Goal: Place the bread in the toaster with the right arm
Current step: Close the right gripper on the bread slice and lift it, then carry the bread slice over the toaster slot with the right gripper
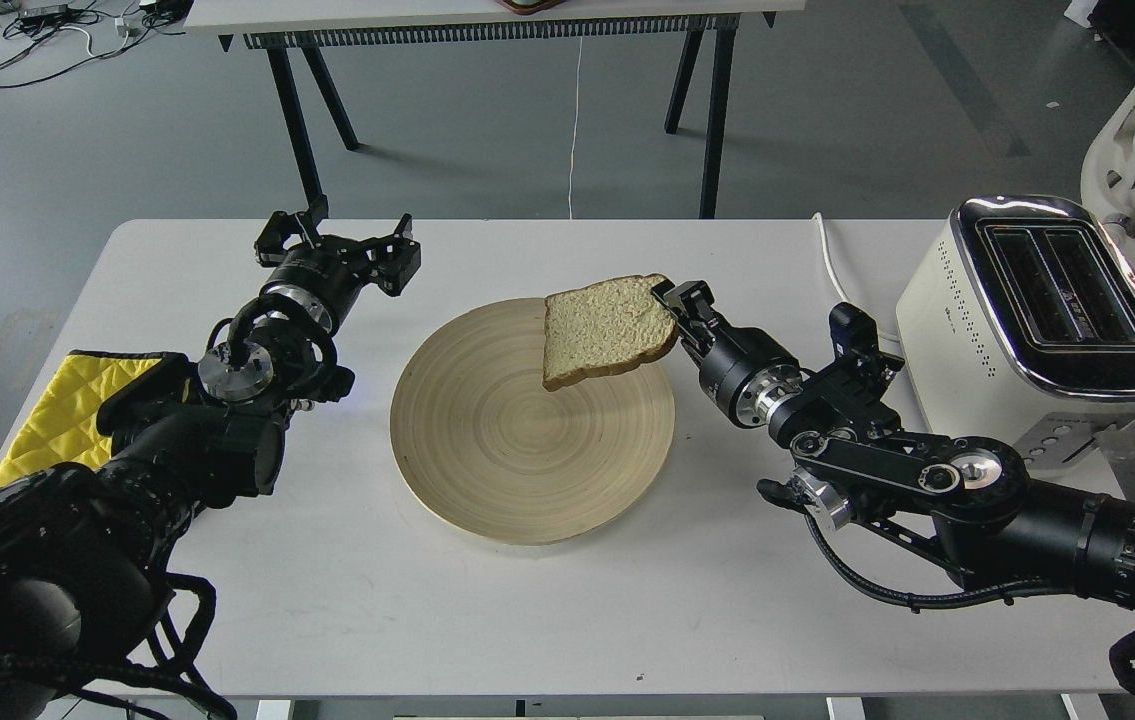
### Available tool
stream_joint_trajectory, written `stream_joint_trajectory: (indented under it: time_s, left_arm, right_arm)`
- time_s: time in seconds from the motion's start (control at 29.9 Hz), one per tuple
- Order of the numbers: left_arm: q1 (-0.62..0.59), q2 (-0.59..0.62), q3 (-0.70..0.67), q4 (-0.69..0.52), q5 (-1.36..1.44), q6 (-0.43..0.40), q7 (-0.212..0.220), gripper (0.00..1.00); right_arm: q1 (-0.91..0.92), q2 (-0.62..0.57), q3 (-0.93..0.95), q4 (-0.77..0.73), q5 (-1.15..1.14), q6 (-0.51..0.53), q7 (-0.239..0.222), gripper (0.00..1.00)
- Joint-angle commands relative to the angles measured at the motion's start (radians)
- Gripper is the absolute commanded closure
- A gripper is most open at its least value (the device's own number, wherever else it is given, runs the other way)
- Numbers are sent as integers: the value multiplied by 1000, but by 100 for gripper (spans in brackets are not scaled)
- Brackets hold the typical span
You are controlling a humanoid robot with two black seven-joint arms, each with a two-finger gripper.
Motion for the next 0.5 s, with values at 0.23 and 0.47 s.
stream_joint_trajectory:
  time_s: [0.23, 0.47]
  left_arm:
    - [0, 0, 0, 0, -1, 0, 0, 0]
    - [0, 0, 0, 0, -1, 0, 0, 0]
  right_arm:
    - [197, -277, 87, 163, 2, -7, -23, 92]
    - [422, -614, -76, 257, -9, 3, -49, 92]
